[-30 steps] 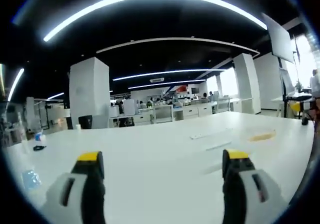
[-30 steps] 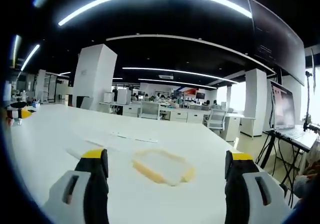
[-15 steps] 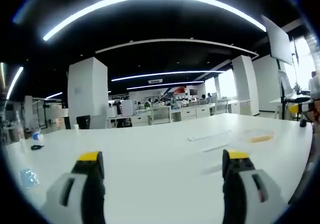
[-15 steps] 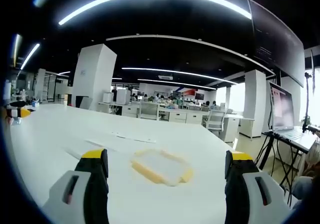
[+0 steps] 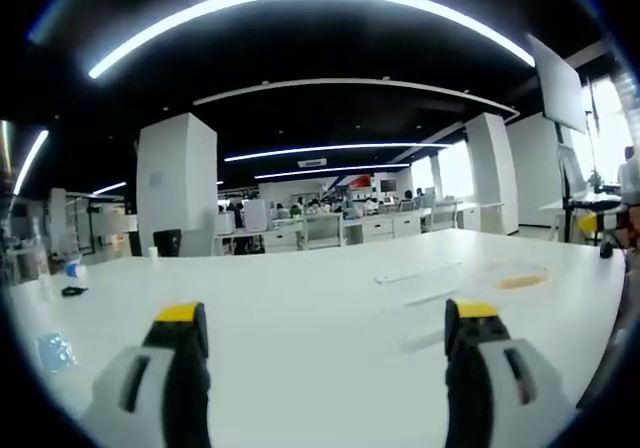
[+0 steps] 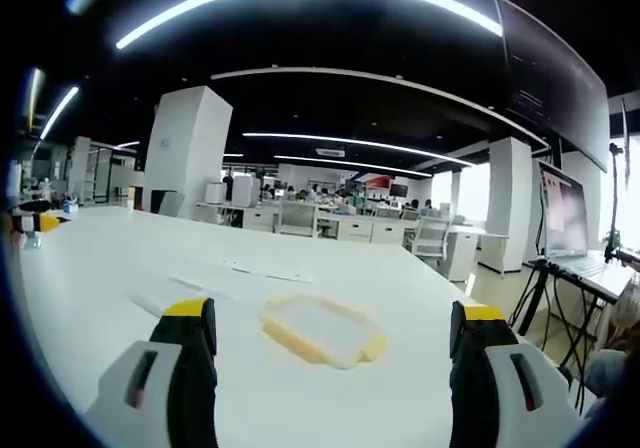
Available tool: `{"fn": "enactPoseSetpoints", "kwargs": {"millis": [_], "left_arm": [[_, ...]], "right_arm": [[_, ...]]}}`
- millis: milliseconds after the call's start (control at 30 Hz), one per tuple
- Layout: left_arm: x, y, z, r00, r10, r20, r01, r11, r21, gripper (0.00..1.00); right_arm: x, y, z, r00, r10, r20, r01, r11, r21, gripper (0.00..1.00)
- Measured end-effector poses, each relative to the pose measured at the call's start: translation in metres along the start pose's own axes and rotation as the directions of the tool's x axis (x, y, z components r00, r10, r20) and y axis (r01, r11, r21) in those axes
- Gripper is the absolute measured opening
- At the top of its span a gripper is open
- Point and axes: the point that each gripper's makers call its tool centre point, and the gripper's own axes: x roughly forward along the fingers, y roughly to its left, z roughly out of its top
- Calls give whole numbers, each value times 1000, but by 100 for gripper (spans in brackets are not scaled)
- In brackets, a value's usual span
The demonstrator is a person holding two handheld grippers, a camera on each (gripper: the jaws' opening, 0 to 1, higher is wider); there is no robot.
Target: Snap each plastic latch of the storage box into its locked position after aligning the lid with the box until every specified latch is closed and the lid sits flush.
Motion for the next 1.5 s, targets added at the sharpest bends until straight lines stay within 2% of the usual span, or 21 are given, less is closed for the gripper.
{"fn": "enactPoseSetpoints", "kwargs": {"millis": [600,1133,1500], "left_arm": [[4,-1,-14,1000,-3,-27,2,1000,-24,99],[3,-4,-9,1000,-16,-2,16,999,-34,99],[7,-13,-12,999,-48,-8,47,998,-31,99]], "right_arm": [[1,-3,-5,1000,-5,-7,5,1000,-9,100],[-2,-6,1,1000,-20,0,20,999,-34,100],[0,-10,-6,1000,-12,-16,11,1000,-25,100]]}}
